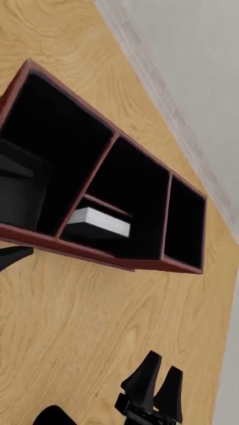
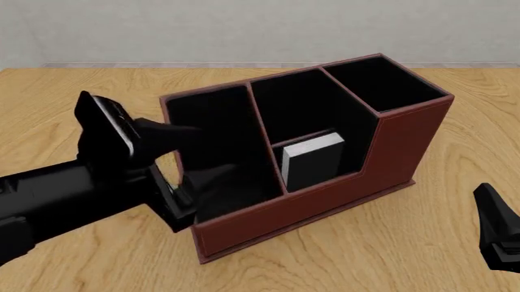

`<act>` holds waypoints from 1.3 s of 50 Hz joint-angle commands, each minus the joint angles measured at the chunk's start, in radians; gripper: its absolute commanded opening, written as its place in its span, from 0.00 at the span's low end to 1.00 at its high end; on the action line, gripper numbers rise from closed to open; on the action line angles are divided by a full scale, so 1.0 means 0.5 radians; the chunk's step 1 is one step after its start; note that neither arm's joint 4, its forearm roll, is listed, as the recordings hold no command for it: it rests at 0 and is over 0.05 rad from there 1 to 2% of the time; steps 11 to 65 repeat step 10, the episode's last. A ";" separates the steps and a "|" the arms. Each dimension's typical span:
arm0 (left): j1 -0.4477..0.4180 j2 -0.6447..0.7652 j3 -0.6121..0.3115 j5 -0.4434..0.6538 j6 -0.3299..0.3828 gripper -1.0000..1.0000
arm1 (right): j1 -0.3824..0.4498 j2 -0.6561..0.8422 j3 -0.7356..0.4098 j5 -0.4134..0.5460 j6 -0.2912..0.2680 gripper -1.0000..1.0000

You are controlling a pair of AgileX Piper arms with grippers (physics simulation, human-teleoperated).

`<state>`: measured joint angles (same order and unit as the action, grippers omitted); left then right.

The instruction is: Pick up the book and place it in the back compartment of the caddy.

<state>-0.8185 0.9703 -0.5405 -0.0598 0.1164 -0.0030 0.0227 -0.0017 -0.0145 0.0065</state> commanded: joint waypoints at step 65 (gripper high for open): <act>0.062 -0.336 0.035 0.231 0.031 1.00 | 0.000 0.000 0.000 0.000 0.000 1.00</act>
